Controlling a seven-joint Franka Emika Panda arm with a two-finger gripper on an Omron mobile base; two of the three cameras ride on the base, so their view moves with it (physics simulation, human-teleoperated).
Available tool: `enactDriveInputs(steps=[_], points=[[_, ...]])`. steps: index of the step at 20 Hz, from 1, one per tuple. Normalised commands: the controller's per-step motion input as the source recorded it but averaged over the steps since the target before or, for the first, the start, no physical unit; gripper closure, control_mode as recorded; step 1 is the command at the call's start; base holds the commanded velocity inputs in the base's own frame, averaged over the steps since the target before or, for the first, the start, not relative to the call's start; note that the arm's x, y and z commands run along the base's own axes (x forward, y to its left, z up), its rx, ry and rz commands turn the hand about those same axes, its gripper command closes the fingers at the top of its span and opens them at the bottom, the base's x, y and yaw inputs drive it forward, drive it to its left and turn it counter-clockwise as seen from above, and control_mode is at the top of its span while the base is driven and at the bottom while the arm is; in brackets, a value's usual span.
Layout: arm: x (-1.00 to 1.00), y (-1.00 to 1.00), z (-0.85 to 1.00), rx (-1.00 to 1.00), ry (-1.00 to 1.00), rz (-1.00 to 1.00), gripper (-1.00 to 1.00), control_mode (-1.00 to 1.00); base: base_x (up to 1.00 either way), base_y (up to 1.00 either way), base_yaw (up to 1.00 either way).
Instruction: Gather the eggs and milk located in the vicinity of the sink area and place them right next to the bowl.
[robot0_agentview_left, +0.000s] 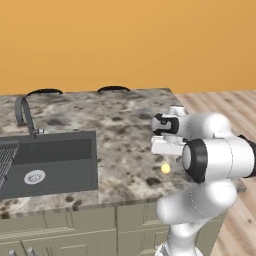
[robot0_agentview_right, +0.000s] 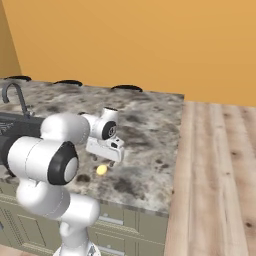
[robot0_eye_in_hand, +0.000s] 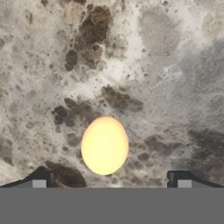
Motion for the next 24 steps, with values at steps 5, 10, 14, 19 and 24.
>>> enactDriveInputs(steps=[5,10,14,19,24], points=[[0.13,0.02,-0.15,0.0,0.05,-0.04,-1.0,-1.0,0.0,0.0,0.0],[0.0,0.01,-0.36,0.0,0.0,-0.02,-1.0,-1.0,0.0,0.0,0.0],[0.01,0.0,-0.29,0.0,0.0,-0.03,-1.0,-1.0,0.0,0.0,0.0],[-0.02,0.0,-0.07,0.0,0.0,-0.03,-1.0,-1.0,0.0,0.0,0.0],[0.0,0.09,0.0,0.0,0.0,-0.01,-1.0,-1.0,0.0,0.0,0.0]])
